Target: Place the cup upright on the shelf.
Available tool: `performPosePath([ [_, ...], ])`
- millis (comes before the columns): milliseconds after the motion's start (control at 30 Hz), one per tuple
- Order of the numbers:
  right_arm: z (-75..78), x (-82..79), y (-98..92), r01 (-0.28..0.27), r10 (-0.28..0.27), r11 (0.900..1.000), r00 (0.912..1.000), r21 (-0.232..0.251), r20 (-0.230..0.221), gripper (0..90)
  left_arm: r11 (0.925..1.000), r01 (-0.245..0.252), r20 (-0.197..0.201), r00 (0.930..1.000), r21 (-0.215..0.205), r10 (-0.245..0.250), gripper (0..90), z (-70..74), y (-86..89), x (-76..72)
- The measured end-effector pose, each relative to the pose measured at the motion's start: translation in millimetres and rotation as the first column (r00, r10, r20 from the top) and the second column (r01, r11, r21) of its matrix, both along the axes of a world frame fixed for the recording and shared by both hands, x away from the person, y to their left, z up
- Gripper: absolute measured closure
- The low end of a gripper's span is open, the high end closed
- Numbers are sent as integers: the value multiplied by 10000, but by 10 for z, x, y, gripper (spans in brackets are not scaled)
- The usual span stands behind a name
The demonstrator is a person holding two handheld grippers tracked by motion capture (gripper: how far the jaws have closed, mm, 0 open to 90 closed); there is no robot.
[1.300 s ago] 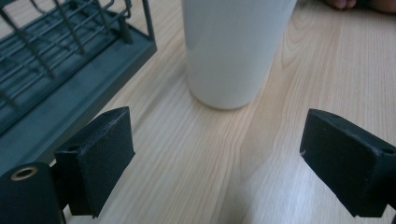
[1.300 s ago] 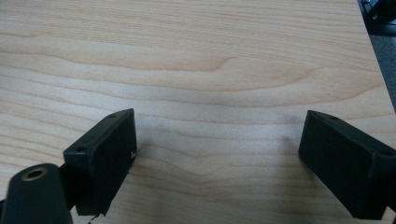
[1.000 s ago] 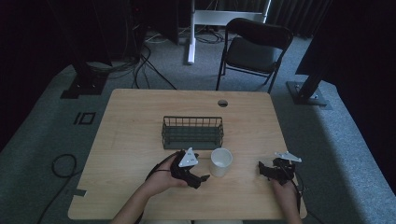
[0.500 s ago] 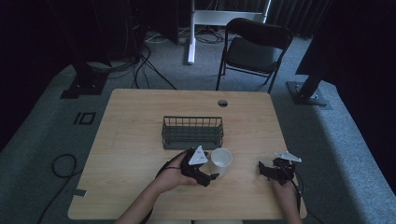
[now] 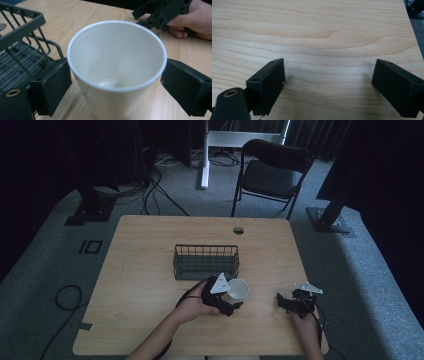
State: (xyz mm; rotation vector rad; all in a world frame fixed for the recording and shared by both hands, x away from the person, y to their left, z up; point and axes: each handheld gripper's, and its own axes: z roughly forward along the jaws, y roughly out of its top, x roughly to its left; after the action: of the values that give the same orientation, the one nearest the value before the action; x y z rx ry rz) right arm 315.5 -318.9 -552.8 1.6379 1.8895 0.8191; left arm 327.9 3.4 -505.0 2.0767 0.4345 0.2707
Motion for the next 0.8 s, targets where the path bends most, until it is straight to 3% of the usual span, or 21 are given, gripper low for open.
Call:
performPosePath([
  [200,0,0,0,-4,4,10000,10000,-2,3,108,9999,-13,126,9999,-110,15,110,-9,-69,4],
  [300,0,0,0,3,-3,10000,10000,4,1,108,9993,-129,190,9997,-355,136,133,3,-76,14],
  [567,0,0,0,-4,4,10000,10000,-2,5,108,9991,-163,423,9989,-396,180,180,12,-95,23],
  [733,0,0,0,-5,5,10000,10000,-5,2,108,9996,60,517,9987,-272,-46,201,20,-110,13],
  [800,0,0,0,-1,1,10000,10000,3,1,108,9995,136,339,9993,-267,-127,202,28,-122,5],
])
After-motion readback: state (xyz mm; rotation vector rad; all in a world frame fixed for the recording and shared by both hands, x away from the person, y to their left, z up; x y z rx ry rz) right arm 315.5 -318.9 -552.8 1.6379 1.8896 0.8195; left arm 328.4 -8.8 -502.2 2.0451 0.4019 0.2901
